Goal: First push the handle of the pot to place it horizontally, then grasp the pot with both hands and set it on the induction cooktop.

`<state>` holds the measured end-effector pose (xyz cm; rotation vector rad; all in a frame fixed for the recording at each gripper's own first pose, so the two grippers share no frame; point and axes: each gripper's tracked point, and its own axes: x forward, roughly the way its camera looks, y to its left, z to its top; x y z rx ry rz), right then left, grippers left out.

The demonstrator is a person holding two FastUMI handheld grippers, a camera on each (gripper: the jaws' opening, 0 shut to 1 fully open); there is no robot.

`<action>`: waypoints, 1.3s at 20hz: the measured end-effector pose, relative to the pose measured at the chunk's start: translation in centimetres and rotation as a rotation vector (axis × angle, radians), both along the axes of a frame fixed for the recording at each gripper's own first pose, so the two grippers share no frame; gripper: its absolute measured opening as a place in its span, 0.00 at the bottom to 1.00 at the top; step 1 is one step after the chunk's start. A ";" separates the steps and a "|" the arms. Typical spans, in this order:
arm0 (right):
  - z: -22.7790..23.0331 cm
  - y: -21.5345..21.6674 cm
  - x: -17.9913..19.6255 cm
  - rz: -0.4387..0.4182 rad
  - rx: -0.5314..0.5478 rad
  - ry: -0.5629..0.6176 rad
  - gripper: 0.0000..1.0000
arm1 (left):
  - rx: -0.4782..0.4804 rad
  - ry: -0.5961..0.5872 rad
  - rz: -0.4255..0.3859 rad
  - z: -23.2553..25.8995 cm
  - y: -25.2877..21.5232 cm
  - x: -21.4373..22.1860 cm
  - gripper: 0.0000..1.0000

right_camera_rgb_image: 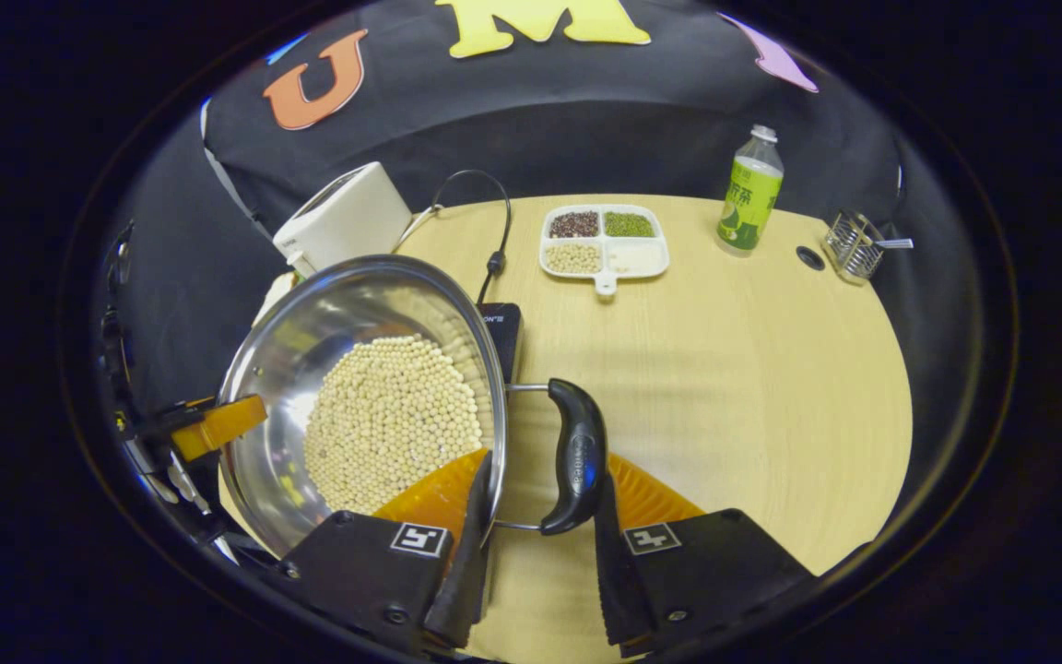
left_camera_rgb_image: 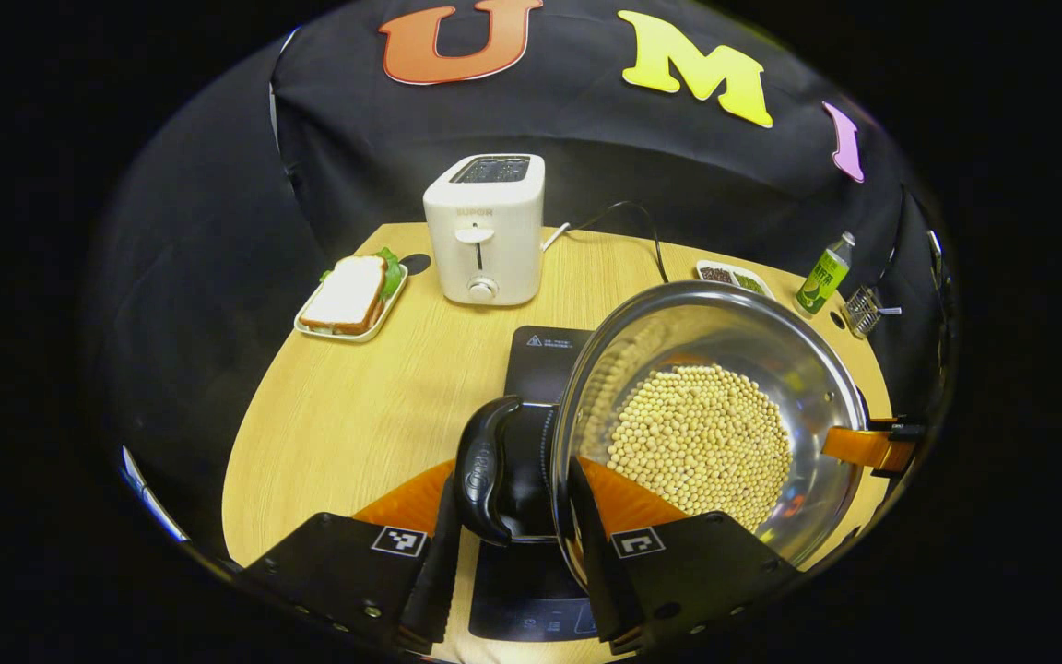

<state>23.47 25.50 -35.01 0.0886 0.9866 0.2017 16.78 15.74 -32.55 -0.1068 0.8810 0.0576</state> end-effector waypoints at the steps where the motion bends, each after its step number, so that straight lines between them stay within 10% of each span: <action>1: -0.2 0.2 0.1 -0.005 0.000 0.006 0.53 | 0.000 0.000 -0.002 -0.2 0.3 0.3 0.58; 24: -0.6 0.4 0.0 -0.039 -0.024 -0.010 0.56 | -0.125 -0.048 -0.007 -2.8 0.2 1.0 0.68; 26: -0.7 0.5 0.4 -0.017 -0.033 -0.019 0.56 | -0.176 0.022 -0.001 -4.4 -1.2 0.0 0.48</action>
